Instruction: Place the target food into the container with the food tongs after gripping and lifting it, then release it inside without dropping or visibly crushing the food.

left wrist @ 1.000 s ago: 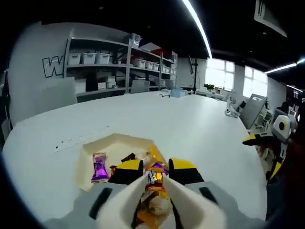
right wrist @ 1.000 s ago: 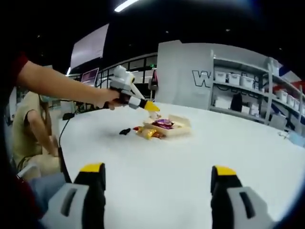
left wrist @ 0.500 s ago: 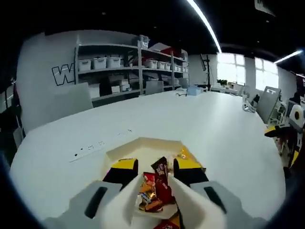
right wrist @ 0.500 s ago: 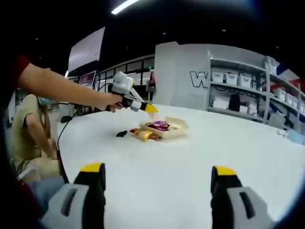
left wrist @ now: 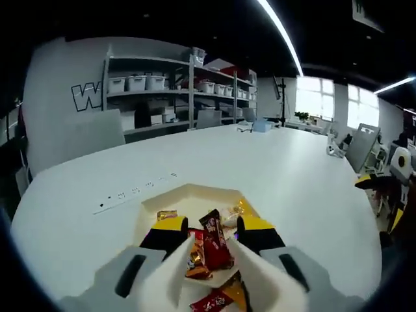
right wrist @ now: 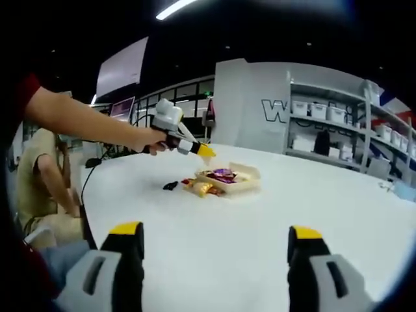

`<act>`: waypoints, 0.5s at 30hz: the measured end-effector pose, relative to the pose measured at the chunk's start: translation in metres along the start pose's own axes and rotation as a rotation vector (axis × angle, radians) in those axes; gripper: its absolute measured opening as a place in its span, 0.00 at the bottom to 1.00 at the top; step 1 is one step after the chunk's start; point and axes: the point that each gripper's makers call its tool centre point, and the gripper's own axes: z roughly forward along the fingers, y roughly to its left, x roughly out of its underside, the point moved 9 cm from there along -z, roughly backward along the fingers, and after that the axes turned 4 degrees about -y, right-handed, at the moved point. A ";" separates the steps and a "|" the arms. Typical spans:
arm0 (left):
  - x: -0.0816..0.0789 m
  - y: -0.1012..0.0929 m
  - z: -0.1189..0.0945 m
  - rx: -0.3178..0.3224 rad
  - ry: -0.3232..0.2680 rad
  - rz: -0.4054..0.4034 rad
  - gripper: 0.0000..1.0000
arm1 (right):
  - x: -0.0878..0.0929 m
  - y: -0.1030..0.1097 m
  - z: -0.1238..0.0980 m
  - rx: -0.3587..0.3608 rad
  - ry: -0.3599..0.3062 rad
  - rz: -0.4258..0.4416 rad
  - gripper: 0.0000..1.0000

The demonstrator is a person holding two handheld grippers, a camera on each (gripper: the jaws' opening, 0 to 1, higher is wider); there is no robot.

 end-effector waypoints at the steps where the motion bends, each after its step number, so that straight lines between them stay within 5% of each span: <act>1: 0.001 0.001 0.000 0.000 0.002 -0.003 0.29 | 0.000 0.000 0.000 -0.001 0.000 0.000 0.90; 15: 0.014 -0.015 -0.019 0.006 0.041 0.008 0.29 | -0.004 0.008 -0.003 -0.015 -0.008 -0.009 0.90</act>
